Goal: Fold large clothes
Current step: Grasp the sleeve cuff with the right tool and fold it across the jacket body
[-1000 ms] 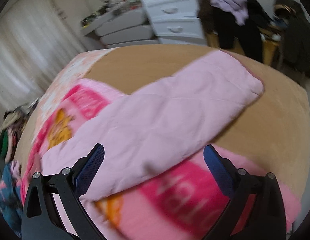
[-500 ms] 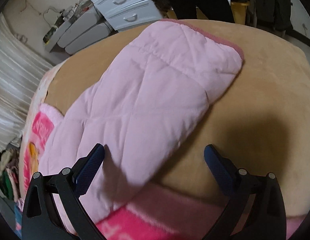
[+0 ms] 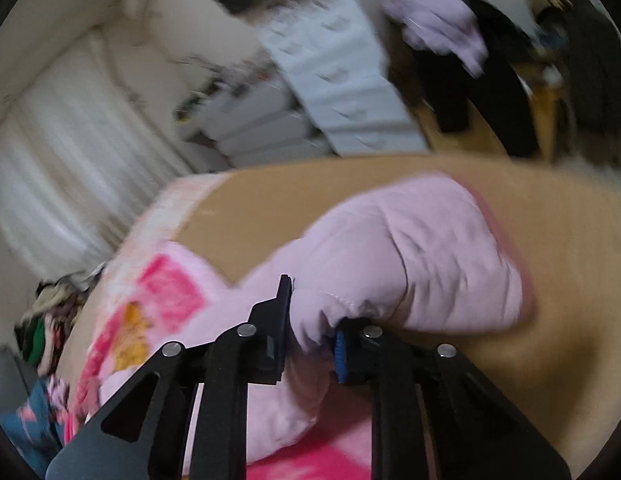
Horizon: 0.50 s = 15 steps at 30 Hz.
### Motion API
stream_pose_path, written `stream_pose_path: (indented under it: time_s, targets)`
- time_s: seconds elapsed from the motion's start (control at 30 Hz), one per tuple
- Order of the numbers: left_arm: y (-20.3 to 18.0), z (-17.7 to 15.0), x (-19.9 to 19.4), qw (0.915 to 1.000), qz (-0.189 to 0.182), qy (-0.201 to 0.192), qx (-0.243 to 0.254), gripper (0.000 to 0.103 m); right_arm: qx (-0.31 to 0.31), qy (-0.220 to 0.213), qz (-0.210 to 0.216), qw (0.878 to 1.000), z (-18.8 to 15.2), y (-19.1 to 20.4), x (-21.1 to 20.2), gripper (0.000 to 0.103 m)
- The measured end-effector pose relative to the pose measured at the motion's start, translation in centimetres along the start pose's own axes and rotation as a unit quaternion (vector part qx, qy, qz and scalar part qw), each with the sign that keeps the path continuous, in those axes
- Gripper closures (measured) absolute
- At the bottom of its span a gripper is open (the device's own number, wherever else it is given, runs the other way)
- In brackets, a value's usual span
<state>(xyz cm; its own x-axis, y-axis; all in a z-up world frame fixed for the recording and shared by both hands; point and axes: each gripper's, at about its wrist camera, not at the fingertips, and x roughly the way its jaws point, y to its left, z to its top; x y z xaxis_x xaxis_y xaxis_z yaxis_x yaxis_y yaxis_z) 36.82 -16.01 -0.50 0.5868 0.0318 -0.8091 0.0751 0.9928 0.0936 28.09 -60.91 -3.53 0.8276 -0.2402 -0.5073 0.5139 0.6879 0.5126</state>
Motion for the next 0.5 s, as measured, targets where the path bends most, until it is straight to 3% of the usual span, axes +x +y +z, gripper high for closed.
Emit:
stream_pose_path:
  time_s: [0.2,0.5]
  targets:
    - [3.8,0.8,-2.7,0.9997,0.011,-0.024,-0.005,0.009,-0.118,-0.029,0.041,0.992,0.5,8.6,-4.3,0.087]
    - [8.9,1.5,-6.8,0.9968,0.024,-0.070,-0.032,0.009,-0.221,-0.036,0.094,0.970,-1.0,19.3,-8.5,0.088]
